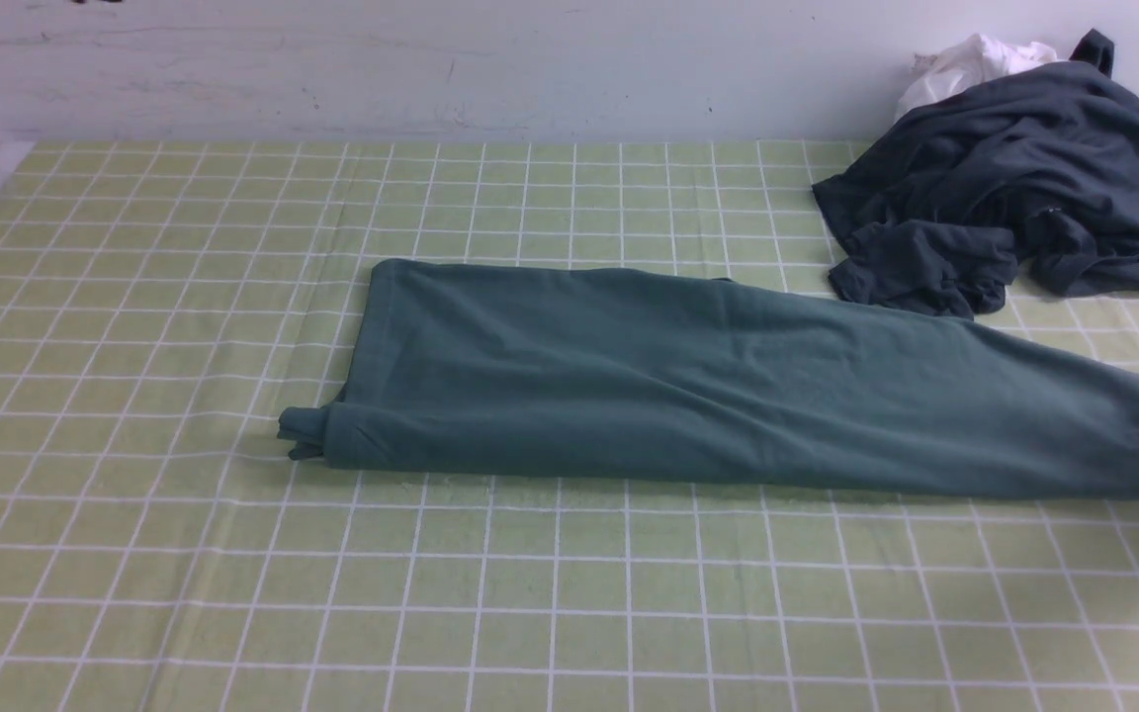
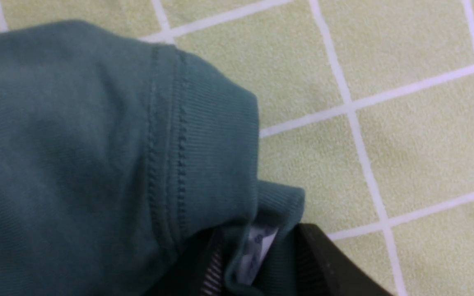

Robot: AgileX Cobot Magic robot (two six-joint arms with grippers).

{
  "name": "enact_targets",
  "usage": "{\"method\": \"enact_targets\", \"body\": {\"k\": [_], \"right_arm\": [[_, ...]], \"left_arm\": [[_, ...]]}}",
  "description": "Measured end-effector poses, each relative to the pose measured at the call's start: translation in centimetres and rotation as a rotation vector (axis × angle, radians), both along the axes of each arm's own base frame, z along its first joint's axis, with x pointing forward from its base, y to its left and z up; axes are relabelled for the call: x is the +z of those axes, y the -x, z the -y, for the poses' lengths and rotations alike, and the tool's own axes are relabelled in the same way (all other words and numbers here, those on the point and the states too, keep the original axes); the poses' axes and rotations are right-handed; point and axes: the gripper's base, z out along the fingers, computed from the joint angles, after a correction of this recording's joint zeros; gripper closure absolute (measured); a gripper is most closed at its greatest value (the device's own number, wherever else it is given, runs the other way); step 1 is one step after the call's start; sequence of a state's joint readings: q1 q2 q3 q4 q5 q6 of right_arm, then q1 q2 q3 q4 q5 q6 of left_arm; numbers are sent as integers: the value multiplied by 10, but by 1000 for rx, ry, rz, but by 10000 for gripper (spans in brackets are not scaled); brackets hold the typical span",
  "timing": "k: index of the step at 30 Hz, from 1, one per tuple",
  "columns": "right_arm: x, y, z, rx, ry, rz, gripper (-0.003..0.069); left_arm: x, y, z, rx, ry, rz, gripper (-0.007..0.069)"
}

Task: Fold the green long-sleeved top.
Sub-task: Use the right arm to clamp the right edge of the fabric, then use the right arm to drag the right edge of the fabric to the left and folds it over the left edge

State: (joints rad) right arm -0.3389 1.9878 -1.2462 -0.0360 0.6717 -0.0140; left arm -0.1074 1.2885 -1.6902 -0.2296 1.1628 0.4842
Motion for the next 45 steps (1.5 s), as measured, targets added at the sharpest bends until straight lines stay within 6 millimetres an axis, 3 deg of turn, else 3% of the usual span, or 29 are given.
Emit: {"method": "enact_targets", "body": {"k": [2, 5, 8, 11, 15, 17, 19, 21, 23, 26, 32, 38, 42, 45], "right_arm": [[4, -2, 0, 49, 6, -2, 557], [15, -3, -1, 65, 11, 7, 636], [56, -4, -3, 70, 29, 82, 646], [112, -7, -19, 98, 37, 209, 647], [179, -9, -67, 220, 25, 384, 647], [202, -11, -95, 285, -3, 457, 647], [224, -13, -140, 382, -72, 535, 647], [232, -14, -178, 455, -148, 578, 647], [232, -14, -237, 579, -248, 610, 647], [218, -14, -304, 701, -347, 647, 647], [146, -11, -430, 886, -457, 631, 647], [98, -24, -498, 951, -515, 613, 647], [76, -37, -517, 967, -526, 614, 624], [60, -44, -524, 982, -532, 584, 524]], "left_arm": [[1, 28, -8, 62, -8, 30, 629], [-5, 53, -16, 136, -2, 20, 629], [-29, 73, -23, 221, 7, -49, 629], [-76, 85, -29, 300, -15, -168, 629], [-138, 93, -34, 346, -56, -278, 629], [-159, 96, -34, 356, -56, -304, 629], [-182, 101, -35, 360, -55, -320, 629], [-194, 102, -35, 360, -46, -295, 629], [-205, 100, -34, 364, -18, -247, 629], [-207, 96, -33, 376, 22, -195, 629], [-207, 96, -31, 401, 86, -197, 629], [-206, 97, -31, 401, 99, -191, 629], [-205, 97, -31, 401, 99, -190, 629], [-205, 97, -31, 401, 99, -189, 629]]}}
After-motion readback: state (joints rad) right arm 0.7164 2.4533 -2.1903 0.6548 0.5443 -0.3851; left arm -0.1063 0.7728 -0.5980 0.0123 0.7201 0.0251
